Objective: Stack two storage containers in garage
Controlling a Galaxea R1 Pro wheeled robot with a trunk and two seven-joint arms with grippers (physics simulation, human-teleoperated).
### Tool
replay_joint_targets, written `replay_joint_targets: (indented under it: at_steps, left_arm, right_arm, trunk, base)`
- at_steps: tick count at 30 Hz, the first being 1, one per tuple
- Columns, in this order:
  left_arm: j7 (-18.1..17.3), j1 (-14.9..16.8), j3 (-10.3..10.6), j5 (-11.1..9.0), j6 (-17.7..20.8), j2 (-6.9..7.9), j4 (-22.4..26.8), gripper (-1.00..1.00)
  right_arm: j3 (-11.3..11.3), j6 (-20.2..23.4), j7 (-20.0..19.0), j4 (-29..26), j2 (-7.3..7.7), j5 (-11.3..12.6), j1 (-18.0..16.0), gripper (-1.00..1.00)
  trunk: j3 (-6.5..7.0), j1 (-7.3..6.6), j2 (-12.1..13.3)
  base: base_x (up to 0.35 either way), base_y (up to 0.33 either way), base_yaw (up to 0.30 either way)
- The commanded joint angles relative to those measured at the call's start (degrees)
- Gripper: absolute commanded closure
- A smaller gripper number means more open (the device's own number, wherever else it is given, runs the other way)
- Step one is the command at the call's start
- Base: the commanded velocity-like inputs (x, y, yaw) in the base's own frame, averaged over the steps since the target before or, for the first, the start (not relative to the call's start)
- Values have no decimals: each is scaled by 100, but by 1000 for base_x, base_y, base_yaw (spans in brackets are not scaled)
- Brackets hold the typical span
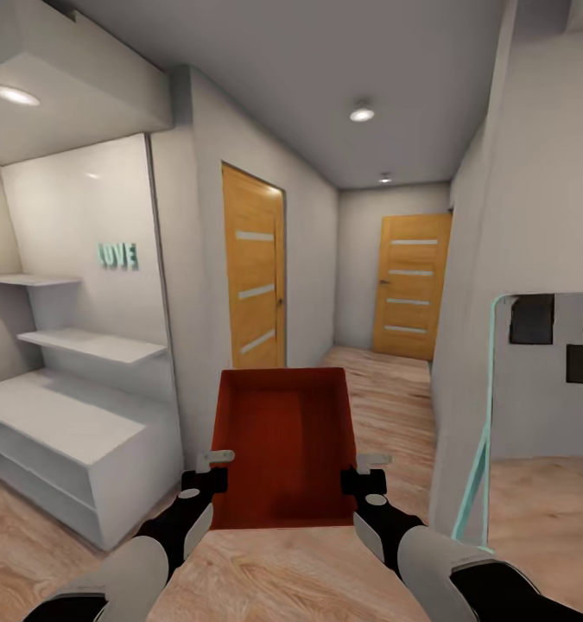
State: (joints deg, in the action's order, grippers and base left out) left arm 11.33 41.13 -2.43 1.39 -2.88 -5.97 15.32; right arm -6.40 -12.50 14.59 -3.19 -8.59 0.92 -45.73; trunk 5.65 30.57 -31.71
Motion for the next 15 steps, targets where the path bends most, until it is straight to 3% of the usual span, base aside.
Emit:
replay_joint_targets:
  at_steps: [1,15]
  left_arm:
    - [63,0,-126,11,-19,228,-20,100]
    - [63,0,-126,11,-19,228,-20,100]
  right_arm:
    - [112,-37,53,-15,4,-22,-6,100]
    - [112,-37,53,-15,1,-23,-6,100]
  trunk:
    - [-1,5,-3]
    - [-1,5,-3]
  base:
    - [330,146,-281]
    - [330,146,-282]
